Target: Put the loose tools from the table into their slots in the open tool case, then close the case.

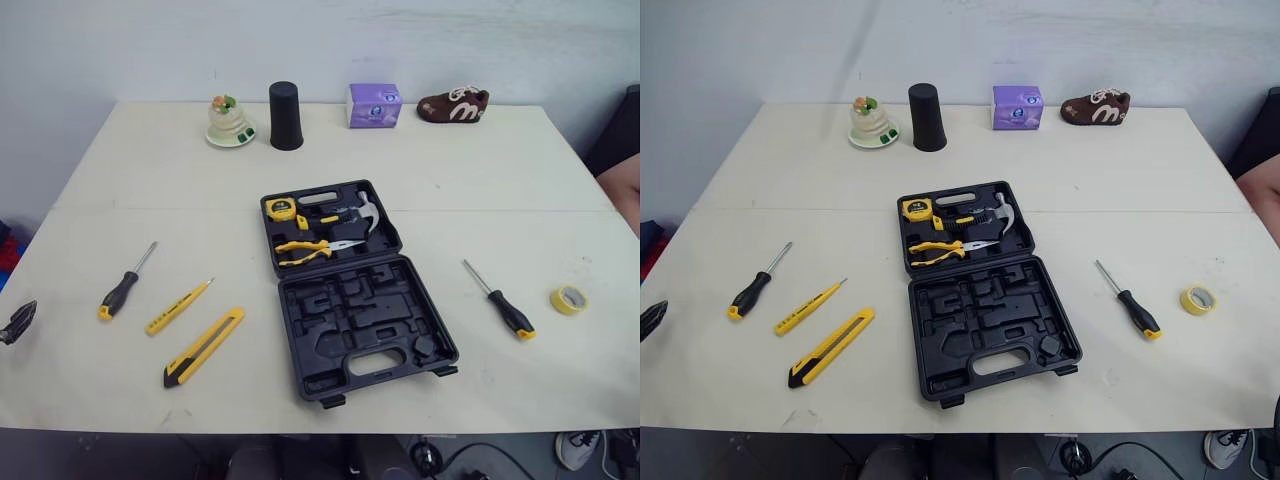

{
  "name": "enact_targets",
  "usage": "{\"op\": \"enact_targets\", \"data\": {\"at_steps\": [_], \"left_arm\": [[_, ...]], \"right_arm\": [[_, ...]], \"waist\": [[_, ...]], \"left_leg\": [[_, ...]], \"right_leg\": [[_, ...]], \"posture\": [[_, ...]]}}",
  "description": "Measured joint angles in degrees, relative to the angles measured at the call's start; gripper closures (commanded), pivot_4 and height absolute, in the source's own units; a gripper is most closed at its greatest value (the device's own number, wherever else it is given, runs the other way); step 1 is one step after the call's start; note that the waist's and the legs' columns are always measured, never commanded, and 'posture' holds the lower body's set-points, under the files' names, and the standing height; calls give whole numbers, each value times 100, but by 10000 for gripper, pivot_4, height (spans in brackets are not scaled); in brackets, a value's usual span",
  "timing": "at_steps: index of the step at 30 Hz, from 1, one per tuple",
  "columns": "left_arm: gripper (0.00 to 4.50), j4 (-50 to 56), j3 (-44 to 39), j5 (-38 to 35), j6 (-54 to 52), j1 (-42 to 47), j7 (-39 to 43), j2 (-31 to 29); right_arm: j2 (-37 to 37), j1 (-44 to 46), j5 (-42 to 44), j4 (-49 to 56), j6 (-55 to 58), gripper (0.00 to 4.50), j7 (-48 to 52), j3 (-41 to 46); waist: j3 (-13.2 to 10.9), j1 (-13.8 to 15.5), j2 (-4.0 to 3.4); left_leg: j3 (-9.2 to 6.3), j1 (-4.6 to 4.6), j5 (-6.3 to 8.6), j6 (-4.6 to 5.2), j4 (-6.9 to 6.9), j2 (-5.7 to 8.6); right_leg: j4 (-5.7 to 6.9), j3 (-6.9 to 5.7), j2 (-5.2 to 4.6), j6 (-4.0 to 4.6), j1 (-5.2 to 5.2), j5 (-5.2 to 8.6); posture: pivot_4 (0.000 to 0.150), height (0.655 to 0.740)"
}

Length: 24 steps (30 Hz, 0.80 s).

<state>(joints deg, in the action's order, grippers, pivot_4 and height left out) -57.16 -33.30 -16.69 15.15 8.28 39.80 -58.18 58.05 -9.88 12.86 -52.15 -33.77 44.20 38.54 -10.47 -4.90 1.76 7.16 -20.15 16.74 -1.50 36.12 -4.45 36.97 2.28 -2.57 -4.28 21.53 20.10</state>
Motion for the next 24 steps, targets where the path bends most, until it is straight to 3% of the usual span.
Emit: {"op": "enact_targets", "data": {"at_steps": [9,13,18,21,24], "left_arm": [[181,788,-70,-434,-336,-56,499,259],[181,1896,29,-593,-739,-249,663,585],[181,4640,817,-1157,-2427,-704,971,797],[181,5566,1222,-1234,-3047,-617,971,796],[8439,6110,1608,-1218,-3496,-291,831,859]], "right_arm": [[-16,272,162,-13,109,0,362,-101],[-208,220,978,1272,1212,0,997,-82],[-391,72,1432,3507,2571,0,1276,-667],[-413,186,1528,4392,3290,0,1202,-1033],[-437,502,1462,5069,3826,12407,963,-1471]], "waist": [[0,4,-1],[0,0,-3],[-1,30,-3],[-5,50,-9],[-6,49,-10]], "left_leg": [[1,-1,0,0,0,0],[1,-1,0,0,2,-2],[-8,-10,0,-1,3,-4],[-9,-10,0,-1,2,-4],[-9,-12,-1,-2,5,-4]], "right_leg": [[1,-1,1,0,0,0],[5,7,3,-3,-2,-2],[3,3,5,-3,-2,-2],[0,4,10,-3,1,-2],[0,7,14,-3,3,-2]], "posture": [[1500,7400],[1500,7400],[1500,7400],[1500,7400],[1500,7400]]}}
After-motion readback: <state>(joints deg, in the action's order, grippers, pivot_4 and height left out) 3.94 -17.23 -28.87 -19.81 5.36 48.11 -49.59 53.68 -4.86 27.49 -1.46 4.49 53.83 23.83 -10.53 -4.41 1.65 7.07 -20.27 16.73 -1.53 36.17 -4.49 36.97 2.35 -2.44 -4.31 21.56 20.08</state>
